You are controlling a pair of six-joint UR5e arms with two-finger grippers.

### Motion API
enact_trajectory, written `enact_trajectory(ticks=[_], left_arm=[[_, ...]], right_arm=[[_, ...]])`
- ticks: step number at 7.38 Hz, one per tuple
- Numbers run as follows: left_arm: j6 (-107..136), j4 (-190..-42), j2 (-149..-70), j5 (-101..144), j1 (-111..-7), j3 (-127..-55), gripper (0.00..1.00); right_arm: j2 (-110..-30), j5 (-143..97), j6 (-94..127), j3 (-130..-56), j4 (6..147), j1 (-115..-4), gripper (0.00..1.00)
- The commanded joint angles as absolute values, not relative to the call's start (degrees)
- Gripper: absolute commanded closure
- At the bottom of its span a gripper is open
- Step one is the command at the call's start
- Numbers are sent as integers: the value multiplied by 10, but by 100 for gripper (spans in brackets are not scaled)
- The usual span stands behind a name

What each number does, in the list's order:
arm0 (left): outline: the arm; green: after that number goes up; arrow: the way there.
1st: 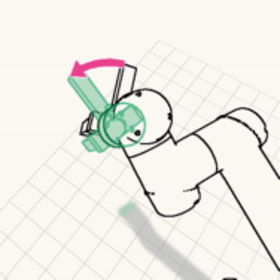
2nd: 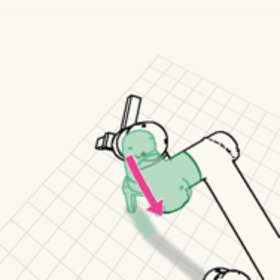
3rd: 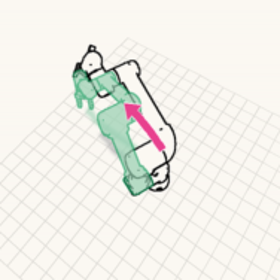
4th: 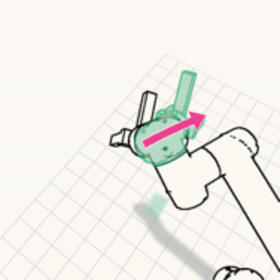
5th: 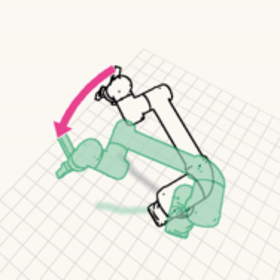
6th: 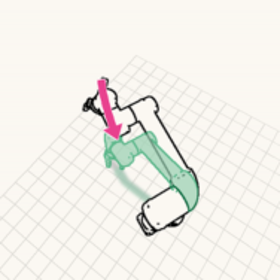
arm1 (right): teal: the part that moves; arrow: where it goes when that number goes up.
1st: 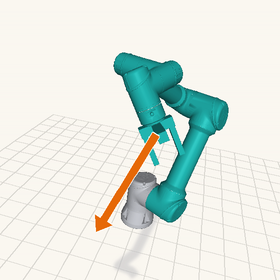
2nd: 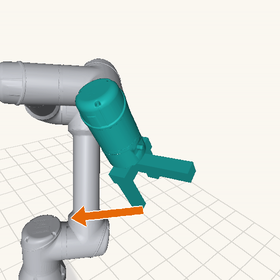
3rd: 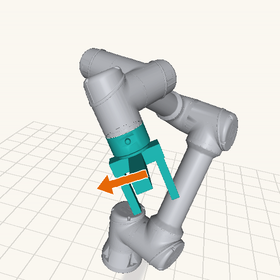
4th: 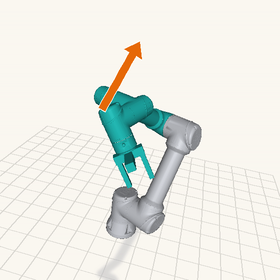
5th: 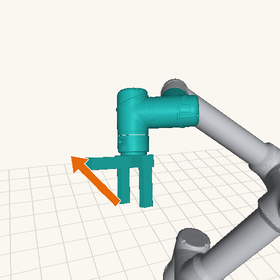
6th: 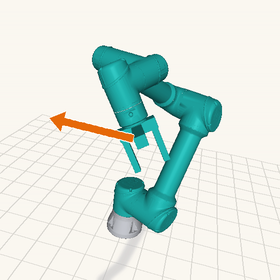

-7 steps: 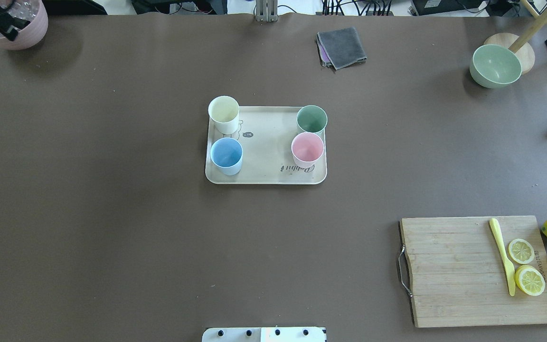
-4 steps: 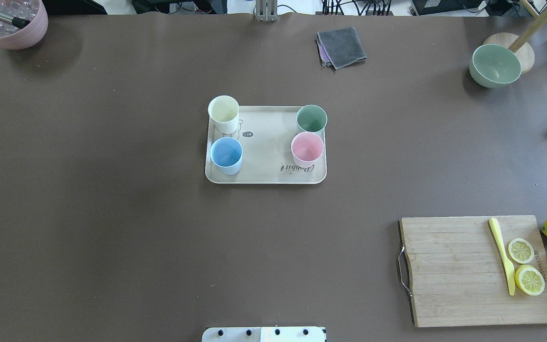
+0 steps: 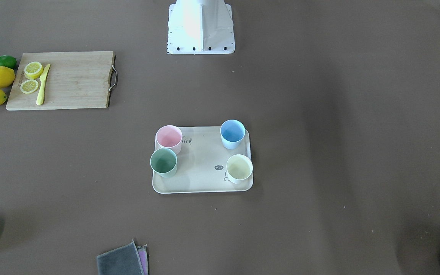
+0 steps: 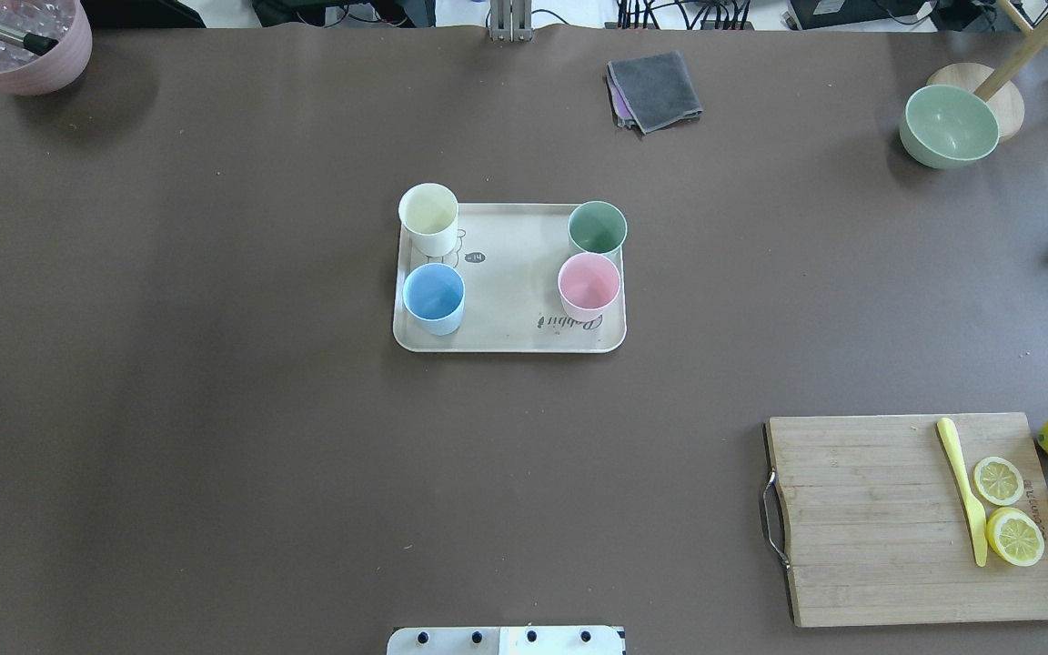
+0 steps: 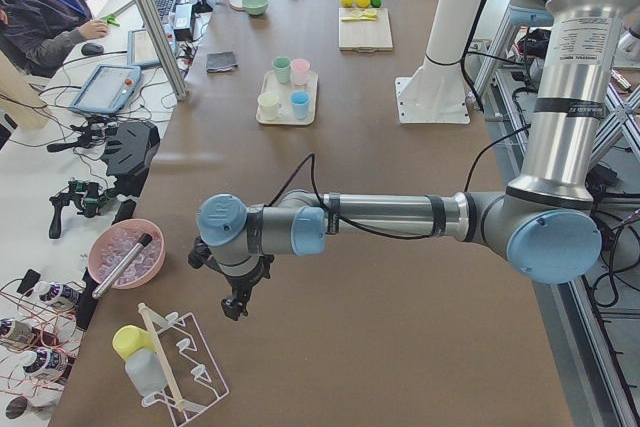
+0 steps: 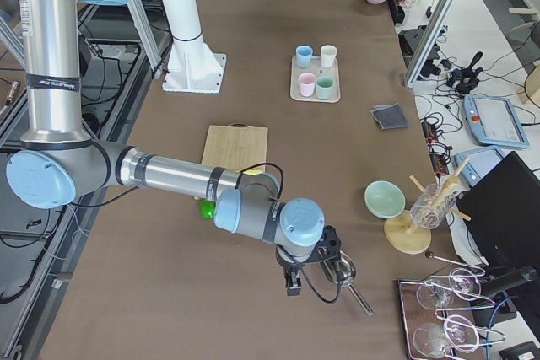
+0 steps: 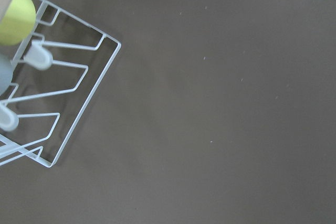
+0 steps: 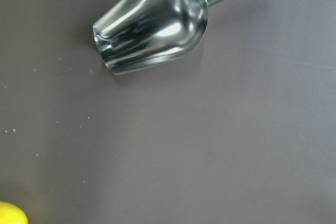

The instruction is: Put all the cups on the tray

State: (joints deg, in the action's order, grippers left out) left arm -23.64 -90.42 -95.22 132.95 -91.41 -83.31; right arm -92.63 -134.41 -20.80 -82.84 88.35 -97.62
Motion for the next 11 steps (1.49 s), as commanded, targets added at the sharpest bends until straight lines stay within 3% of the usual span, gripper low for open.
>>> enact_trajectory(ticks=[1,4,6,7,11], left_arm=[[-135,-928,-938,1331,-913,-826,1],[-91,-928,-931,1331,-915,-829,1],[-91,-878,-938,1331,-914,-847,1],[-92,-818,-946,1331,-913,-862,1],[-98,-825,-940,1332,-912,-877,1]], right_arm=[[-937,-1342,-167,-790,785,-938,0],[-934,-1318,-25,-826,798,-898,0],[-930,-1309,-27,-908,938,-877,0],[-946,-1309,-26,-916,936,-877,0],[-946,-1316,-23,-916,935,-876,0]])
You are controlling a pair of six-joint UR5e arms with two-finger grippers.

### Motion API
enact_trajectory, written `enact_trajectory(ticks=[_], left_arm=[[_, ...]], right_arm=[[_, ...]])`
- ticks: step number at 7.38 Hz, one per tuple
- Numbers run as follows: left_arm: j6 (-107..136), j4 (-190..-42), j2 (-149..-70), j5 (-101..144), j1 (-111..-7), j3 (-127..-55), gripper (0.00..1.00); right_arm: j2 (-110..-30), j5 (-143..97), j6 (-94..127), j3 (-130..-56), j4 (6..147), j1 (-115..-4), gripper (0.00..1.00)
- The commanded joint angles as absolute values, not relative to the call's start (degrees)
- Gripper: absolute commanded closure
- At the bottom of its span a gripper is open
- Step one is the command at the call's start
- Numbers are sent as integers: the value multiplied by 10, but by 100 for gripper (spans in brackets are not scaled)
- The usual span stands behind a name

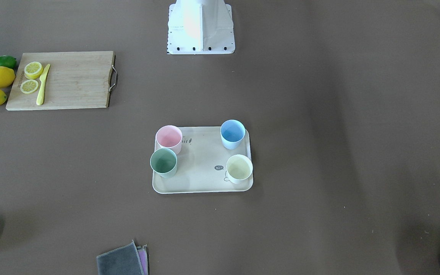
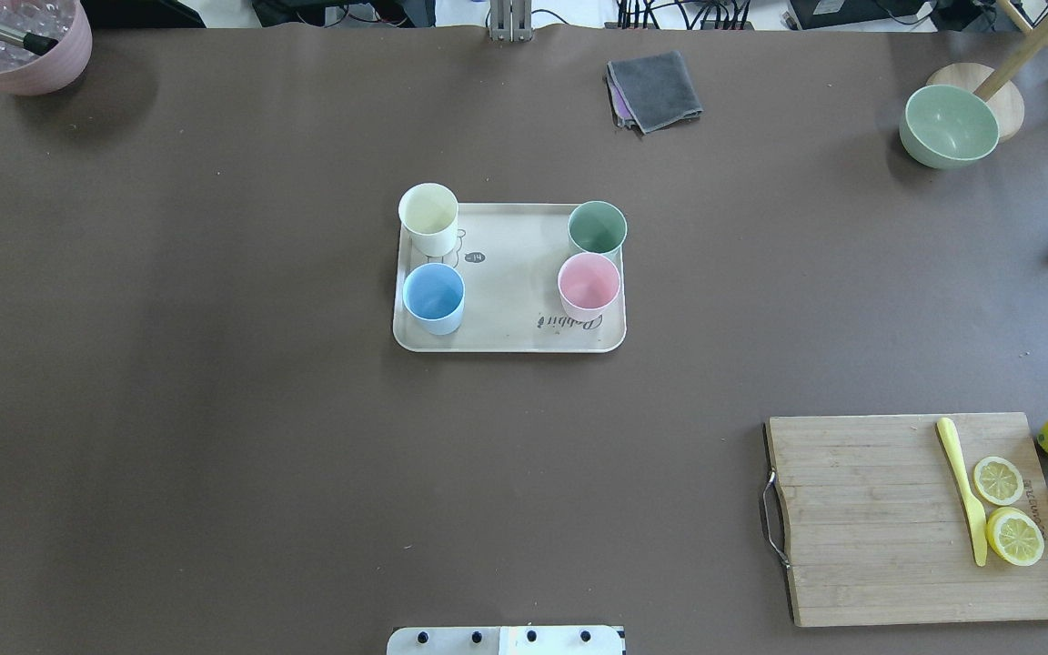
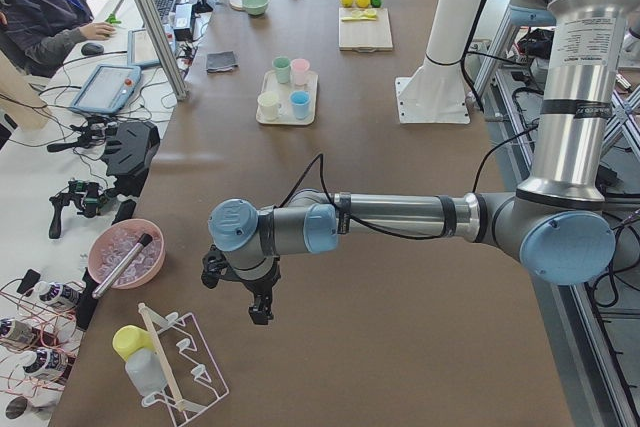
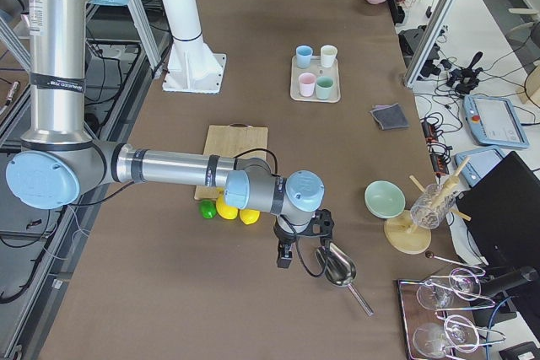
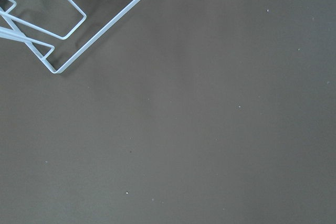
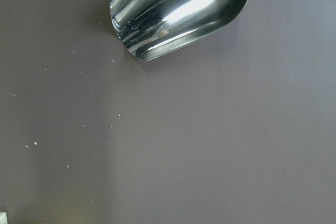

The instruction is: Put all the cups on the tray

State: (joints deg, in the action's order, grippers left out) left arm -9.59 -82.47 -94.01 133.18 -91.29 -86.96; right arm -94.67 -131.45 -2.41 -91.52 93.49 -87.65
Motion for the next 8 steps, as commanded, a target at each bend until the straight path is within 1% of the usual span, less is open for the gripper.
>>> enact_trajectory(ticks=[1,3,8], left_arm=[[-98,-833,-941,1326,-911,-878,1],[-97,-854,-939,1325,-911,-876,1],[-97,-854,-939,1325,-911,-872,1]], right_arm=[[-945,-1316,-23,-916,935,-876,0],[-944,-1316,-21,-916,935,-876,0],[-941,-1314,-21,-915,934,-876,0]])
